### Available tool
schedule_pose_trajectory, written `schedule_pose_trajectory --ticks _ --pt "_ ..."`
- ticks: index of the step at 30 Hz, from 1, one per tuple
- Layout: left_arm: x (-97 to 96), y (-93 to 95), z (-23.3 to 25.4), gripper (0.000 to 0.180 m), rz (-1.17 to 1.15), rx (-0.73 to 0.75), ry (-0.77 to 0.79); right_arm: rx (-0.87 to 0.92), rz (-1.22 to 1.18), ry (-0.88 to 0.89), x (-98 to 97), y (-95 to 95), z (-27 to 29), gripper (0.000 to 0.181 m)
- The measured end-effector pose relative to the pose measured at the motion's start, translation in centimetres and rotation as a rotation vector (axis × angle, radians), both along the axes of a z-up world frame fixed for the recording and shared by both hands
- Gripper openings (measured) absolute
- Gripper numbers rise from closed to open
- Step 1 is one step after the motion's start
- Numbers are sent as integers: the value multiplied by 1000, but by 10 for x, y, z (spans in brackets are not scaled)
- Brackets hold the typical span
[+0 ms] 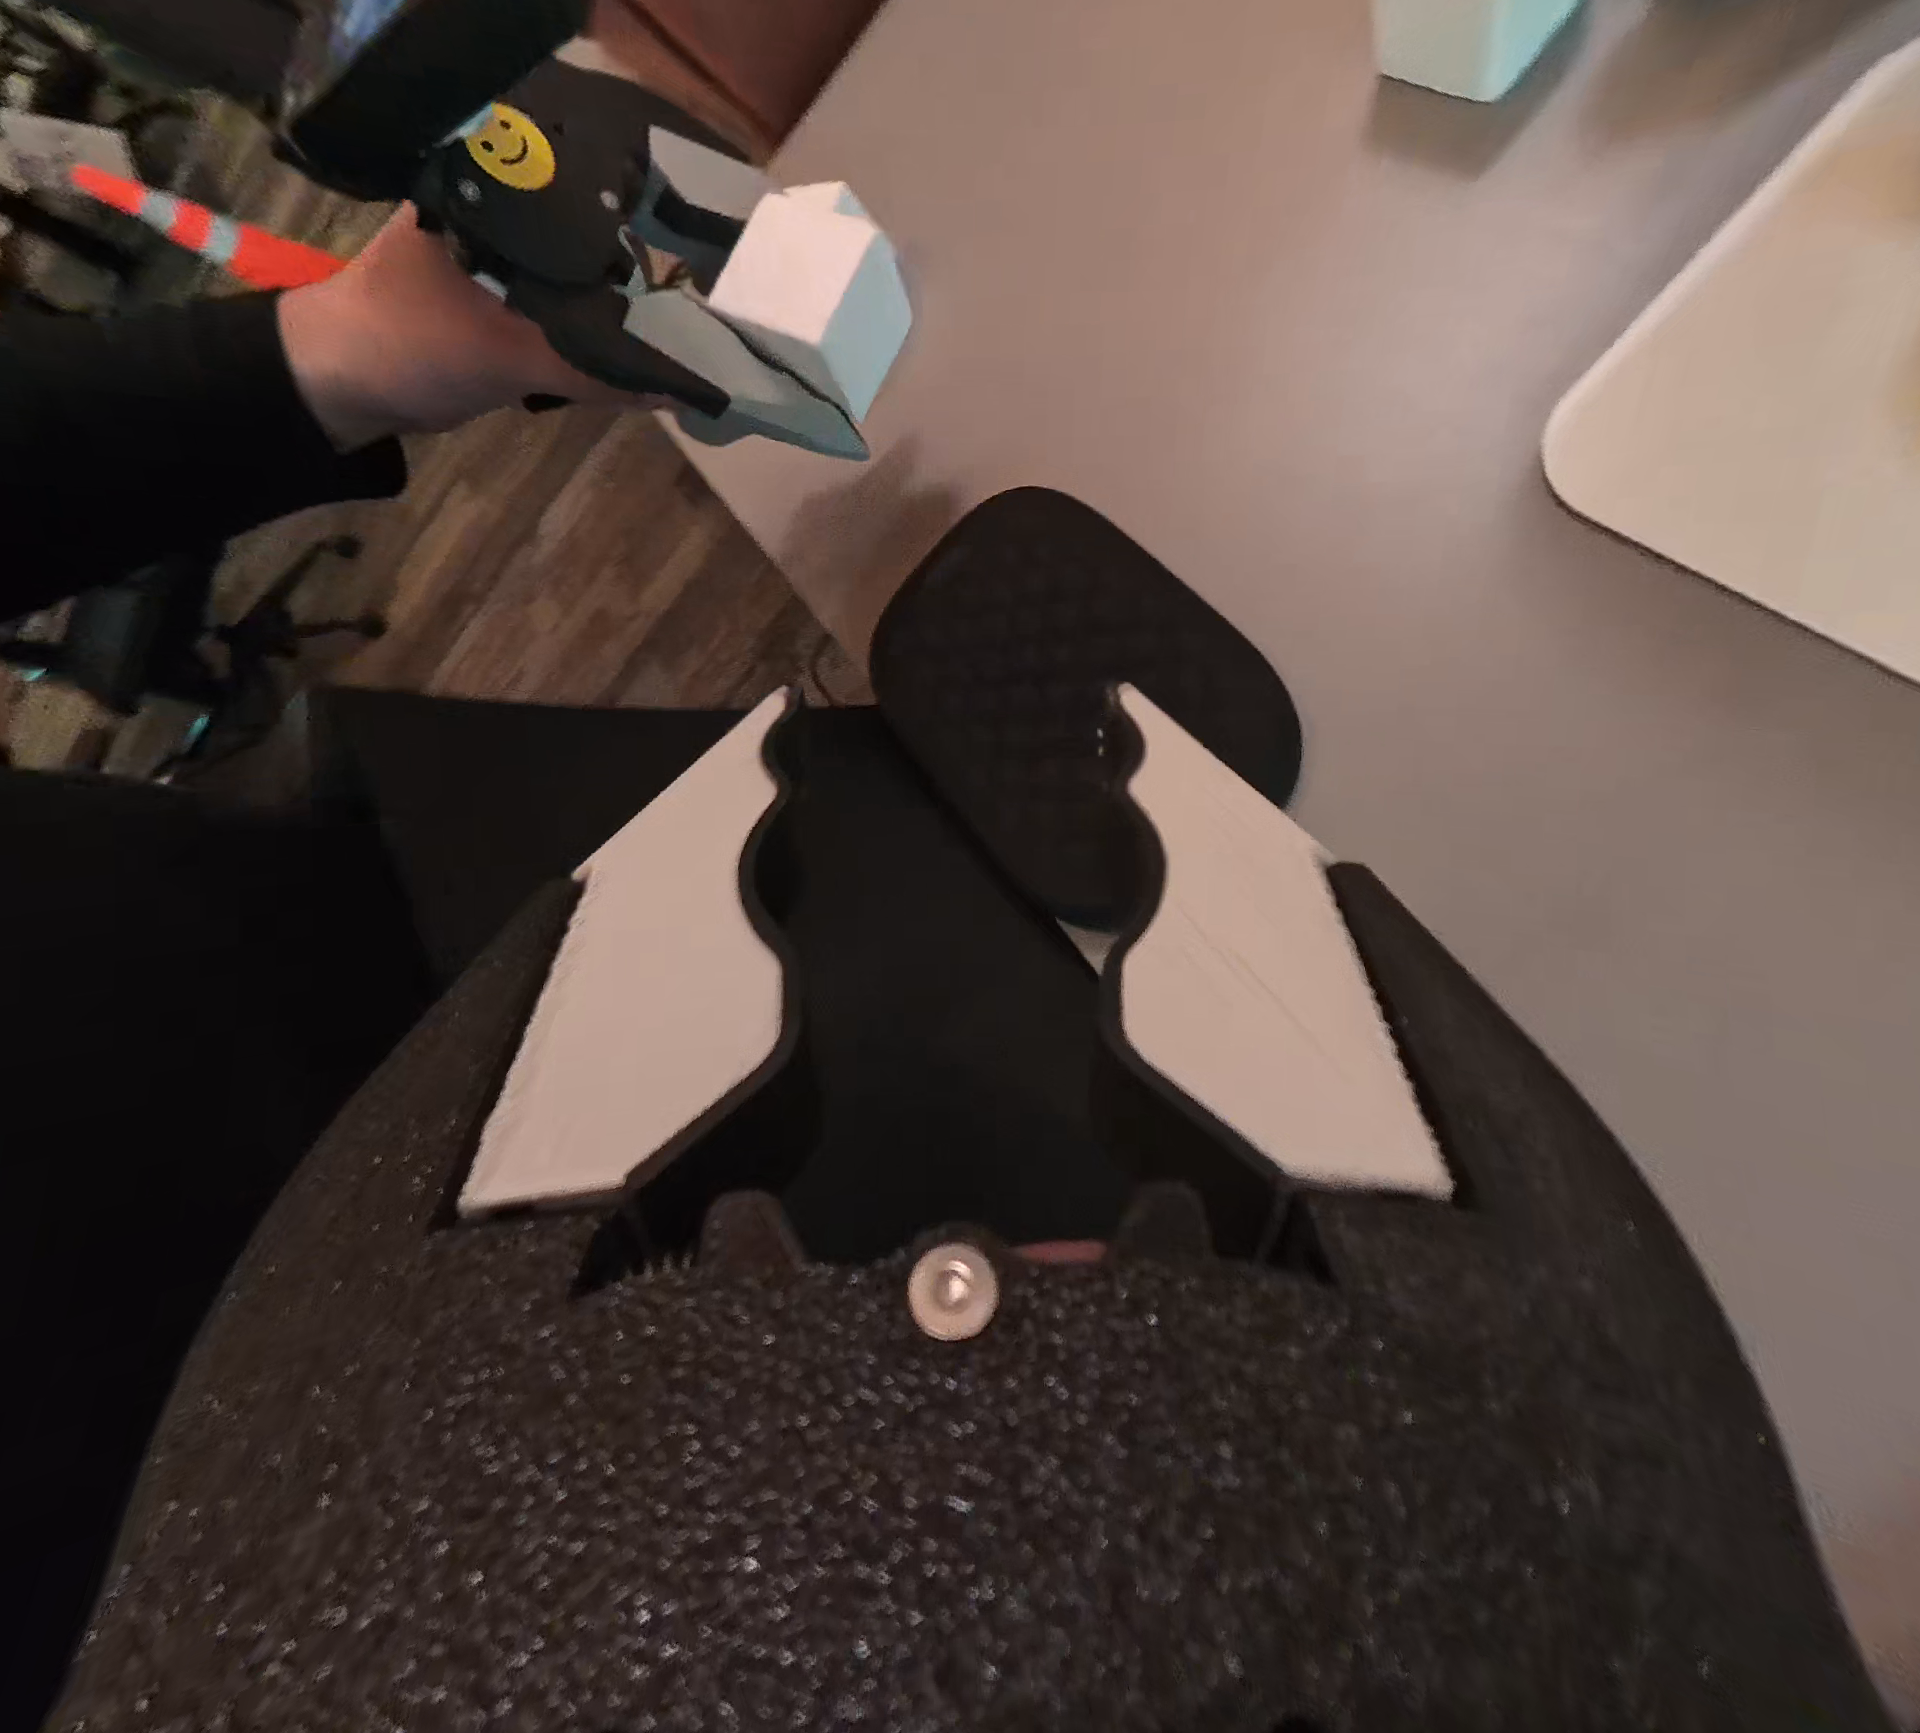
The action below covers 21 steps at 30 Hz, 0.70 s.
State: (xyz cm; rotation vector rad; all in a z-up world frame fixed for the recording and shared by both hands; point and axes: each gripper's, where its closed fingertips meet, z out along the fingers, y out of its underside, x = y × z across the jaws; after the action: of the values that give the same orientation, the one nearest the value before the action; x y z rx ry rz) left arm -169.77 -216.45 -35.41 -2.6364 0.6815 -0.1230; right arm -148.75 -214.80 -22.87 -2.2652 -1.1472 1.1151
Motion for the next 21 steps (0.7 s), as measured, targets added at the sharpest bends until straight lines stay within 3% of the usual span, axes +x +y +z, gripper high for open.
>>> schedule_pose_trajectory --ticks 8,12,17,21 --pt "-12 11 -25 74 -247 88 10 132 -201 -259 -46 6 -35 54" --pt "-19 10 -10 75 -310 128 -60 238 -242 -384 -54 12 -39 54" --pt "-29 -4 2 81 -376 102 -111 297 -304 -359 -57 19 -32 52" --pt "-37 -7 -3 80 -432 74 7 306 -302 -260 -65 18 -29 52"
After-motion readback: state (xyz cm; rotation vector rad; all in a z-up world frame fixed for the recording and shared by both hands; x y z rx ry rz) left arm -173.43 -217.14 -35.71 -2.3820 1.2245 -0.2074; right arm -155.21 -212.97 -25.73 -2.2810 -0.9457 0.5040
